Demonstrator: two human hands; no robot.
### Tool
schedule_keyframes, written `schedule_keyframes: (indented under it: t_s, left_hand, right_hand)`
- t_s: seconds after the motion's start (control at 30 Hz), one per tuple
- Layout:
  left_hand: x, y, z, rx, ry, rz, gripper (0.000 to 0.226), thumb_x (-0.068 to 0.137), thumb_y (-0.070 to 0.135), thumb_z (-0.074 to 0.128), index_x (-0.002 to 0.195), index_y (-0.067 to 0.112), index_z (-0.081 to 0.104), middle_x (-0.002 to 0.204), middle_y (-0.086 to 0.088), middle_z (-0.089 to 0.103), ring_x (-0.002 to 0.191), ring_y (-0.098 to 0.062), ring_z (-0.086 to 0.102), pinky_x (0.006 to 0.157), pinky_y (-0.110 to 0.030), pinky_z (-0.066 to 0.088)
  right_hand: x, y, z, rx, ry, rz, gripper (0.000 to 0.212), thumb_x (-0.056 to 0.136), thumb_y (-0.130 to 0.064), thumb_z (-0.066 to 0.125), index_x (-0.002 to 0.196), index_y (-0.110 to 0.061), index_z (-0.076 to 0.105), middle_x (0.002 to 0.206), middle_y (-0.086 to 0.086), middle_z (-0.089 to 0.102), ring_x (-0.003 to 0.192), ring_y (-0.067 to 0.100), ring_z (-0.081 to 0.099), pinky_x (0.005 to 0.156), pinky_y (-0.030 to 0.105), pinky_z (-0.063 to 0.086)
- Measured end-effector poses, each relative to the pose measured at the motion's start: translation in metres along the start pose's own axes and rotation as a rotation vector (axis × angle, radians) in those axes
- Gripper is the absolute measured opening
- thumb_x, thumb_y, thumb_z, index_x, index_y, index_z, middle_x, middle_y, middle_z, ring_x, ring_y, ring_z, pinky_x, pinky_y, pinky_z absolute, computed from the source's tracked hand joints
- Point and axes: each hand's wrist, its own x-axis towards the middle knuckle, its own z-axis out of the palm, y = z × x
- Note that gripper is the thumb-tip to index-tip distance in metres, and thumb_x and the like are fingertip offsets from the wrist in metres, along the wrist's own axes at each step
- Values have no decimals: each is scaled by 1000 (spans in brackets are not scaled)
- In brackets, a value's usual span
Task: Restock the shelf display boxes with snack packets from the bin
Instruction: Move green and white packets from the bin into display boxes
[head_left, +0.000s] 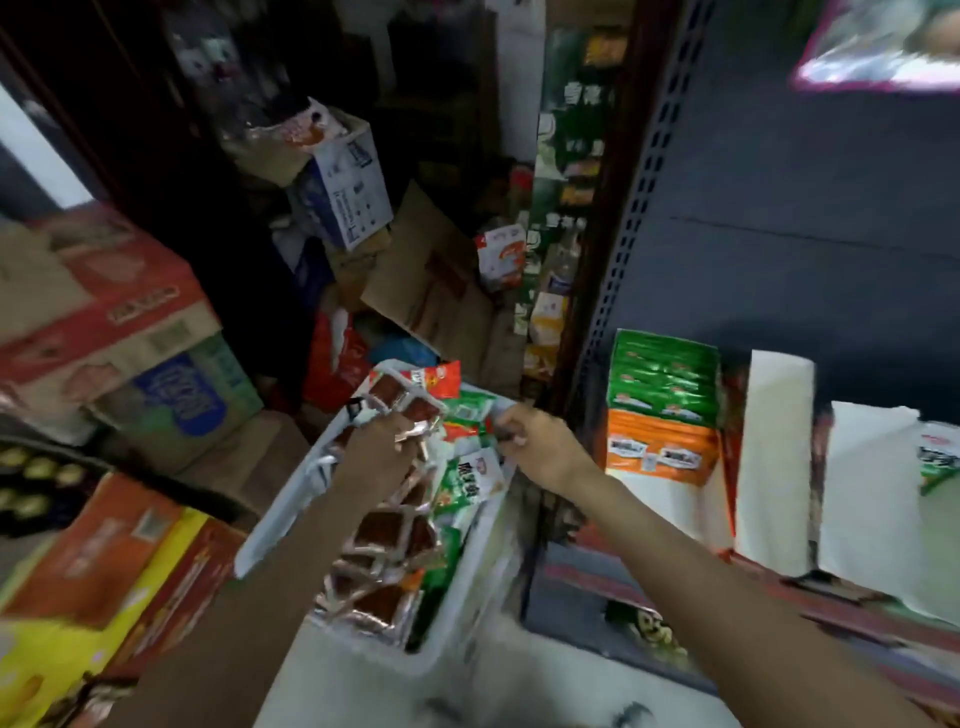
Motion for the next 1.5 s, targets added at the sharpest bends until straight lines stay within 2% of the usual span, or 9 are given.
schedule_keyframes:
  t_s: [0.37,0.63,0.73,0.83,0.93,1.07,1.2,1.4,1.5]
  left_hand:
    - [12,-53,-15,375,-388,239,102,76,58,66,151,29,4,158,5,-9,146,-21,-6,118,-42,8]
    - [28,-57,-6,385,-254,227,77,76,61,62,139,23,40,146,0,39,134,-23,32,110,-38,27]
    - [37,-42,-1,218,-148,258,63,82,46,65,136,19,46,141,-2,45,129,-21,41,106,-36,33]
    - [46,-20,7,-160,-248,203,64,81,25,71,138,18,42,138,-4,46,127,-20,42,103,-35,37]
    - [58,-9,16,-316,-264,159,23,80,17,72,98,7,61,95,-7,57,93,-24,56,76,-28,41]
    - [66,-17,19,-632,-240,-39,29,88,9,62,116,5,60,116,-10,65,107,-21,60,96,-39,47]
    - [62,-32,-2,-1111,-99,-356,35,96,11,50,131,13,42,124,-3,50,114,-22,51,90,-37,47]
    - [62,-67,-24,-1127,84,-449,18,98,14,47,116,13,48,113,-8,59,98,-23,60,66,-32,53]
    - [66,-76,-31,-972,85,-417,8,98,20,48,105,18,48,110,-10,61,93,-24,61,79,-43,54]
  right_hand:
    - [58,3,78,-207,-195,348,84,86,-33,64,149,-20,11,150,16,25,136,39,23,107,41,33]
    - [75,8,75,-89,-33,323,15,92,-14,56,102,-5,62,102,14,65,100,28,59,74,25,44]
    - [75,-3,60,52,110,146,20,90,-8,58,71,-9,51,65,0,45,73,19,46,56,20,29]
    - [78,-10,52,132,150,-6,13,86,-9,65,82,4,63,72,-1,47,76,14,44,65,24,32]
    - [83,-18,48,263,143,-37,17,86,-16,66,85,0,68,86,2,54,84,11,49,66,9,35]
    - [106,-13,55,806,181,336,35,99,-35,40,88,-22,70,108,6,66,101,19,60,90,28,47]
    - [118,4,72,147,-11,284,45,91,-17,55,135,-18,48,134,10,54,117,28,54,99,39,44]
    - [105,-4,89,-654,-44,148,38,94,-21,54,132,-19,49,119,8,58,105,27,60,82,36,49]
    - [95,-10,83,-799,-80,133,36,97,-13,42,131,-21,50,119,10,61,108,30,60,82,37,50]
